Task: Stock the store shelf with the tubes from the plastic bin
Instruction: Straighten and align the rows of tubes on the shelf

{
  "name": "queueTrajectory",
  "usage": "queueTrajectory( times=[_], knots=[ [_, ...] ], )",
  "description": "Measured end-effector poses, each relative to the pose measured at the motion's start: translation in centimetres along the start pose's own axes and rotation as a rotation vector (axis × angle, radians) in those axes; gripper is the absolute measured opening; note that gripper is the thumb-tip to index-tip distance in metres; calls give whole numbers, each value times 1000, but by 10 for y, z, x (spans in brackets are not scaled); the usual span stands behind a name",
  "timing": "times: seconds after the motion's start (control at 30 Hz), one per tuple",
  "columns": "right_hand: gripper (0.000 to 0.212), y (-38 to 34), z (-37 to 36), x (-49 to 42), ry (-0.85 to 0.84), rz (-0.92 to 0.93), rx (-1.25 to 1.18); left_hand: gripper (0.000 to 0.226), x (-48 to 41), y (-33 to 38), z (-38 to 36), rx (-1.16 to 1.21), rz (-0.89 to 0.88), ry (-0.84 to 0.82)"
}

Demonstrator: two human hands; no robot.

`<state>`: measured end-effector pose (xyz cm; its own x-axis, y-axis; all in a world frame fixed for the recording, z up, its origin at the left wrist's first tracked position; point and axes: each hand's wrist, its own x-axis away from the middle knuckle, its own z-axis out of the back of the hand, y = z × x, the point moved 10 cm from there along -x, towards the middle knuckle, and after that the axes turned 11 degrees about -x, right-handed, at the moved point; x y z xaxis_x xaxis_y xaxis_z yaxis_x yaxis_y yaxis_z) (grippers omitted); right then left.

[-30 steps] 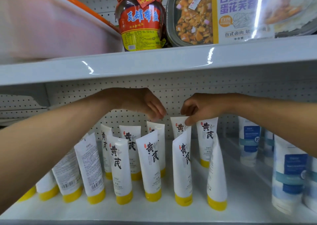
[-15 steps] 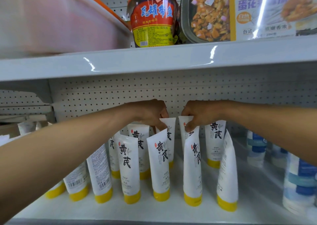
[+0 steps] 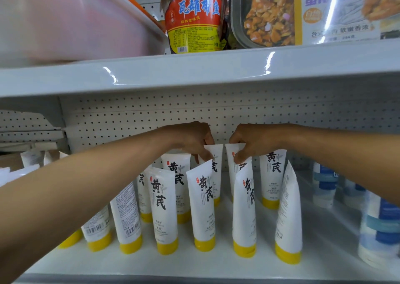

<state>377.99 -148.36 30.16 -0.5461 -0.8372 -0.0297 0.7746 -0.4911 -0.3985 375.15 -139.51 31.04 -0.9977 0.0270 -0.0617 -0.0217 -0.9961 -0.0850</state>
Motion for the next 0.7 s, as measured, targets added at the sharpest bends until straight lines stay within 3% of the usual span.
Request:
queueTrajectory(
  times=[0.7],
  knots=[
    [16, 2, 1, -1, 11, -25, 13, 17, -3, 2, -7, 34, -19, -74]
  ],
)
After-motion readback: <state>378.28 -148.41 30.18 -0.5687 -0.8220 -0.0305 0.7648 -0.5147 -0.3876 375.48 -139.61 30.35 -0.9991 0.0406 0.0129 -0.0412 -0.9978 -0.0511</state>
